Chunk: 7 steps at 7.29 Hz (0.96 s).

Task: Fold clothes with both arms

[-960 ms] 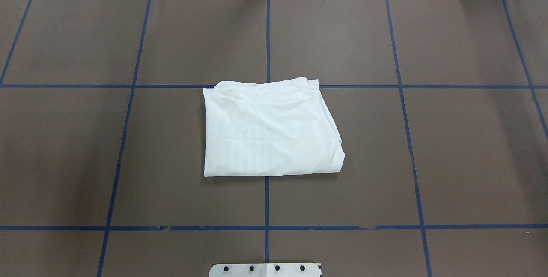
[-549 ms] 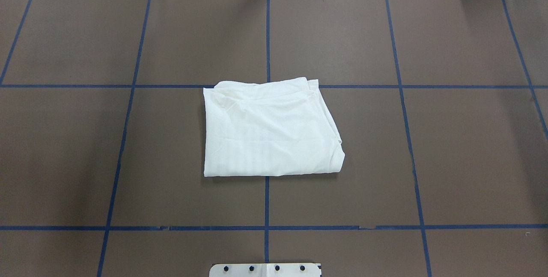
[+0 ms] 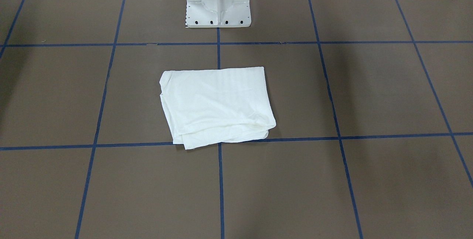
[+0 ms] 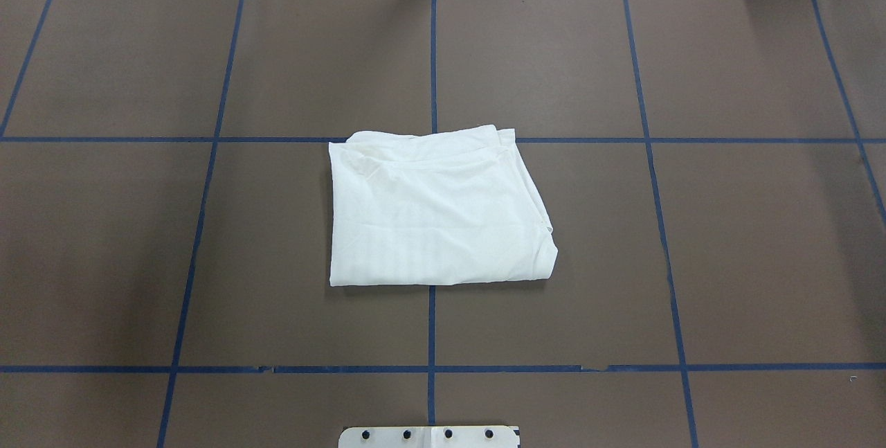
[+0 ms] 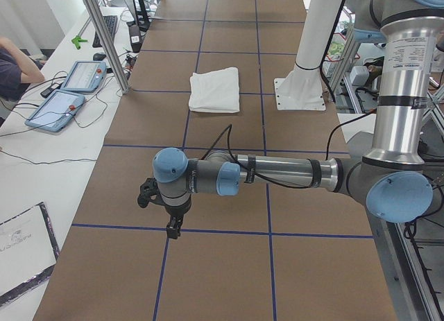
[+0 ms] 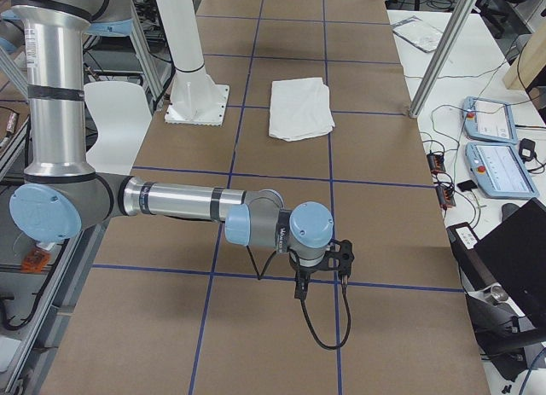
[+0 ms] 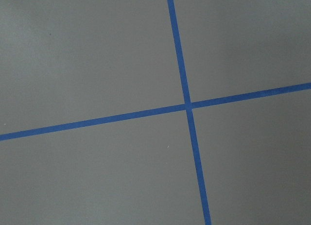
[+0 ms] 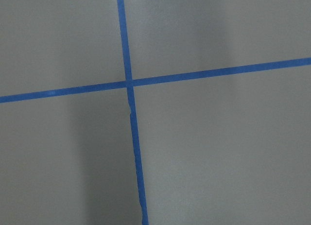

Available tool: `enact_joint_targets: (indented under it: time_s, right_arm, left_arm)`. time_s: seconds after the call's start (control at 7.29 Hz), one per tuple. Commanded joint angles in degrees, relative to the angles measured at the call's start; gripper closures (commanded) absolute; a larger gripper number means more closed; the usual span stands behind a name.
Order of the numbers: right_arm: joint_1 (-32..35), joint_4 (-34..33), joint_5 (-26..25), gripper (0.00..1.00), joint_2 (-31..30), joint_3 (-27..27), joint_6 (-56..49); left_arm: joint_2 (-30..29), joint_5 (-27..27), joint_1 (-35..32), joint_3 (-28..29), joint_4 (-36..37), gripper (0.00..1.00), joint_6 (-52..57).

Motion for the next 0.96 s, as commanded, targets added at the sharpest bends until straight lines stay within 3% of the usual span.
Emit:
enact_joint_targets:
  time_s: [0.0,0.82]
  right_arm:
    - [-0.32,-0.23,-1.69,0.00,-4.14,7.25,3.02]
    - [-3.66,0.47,-1.60,0.00,-4.15,7.08,6.21]
  left_arm:
    - [-0.30,0.05,0.01,-1.07,-0.04,0.00,-0.16]
    - [-0.39,0.05,0.28,-1.07,-0.12,0.00,-0.16]
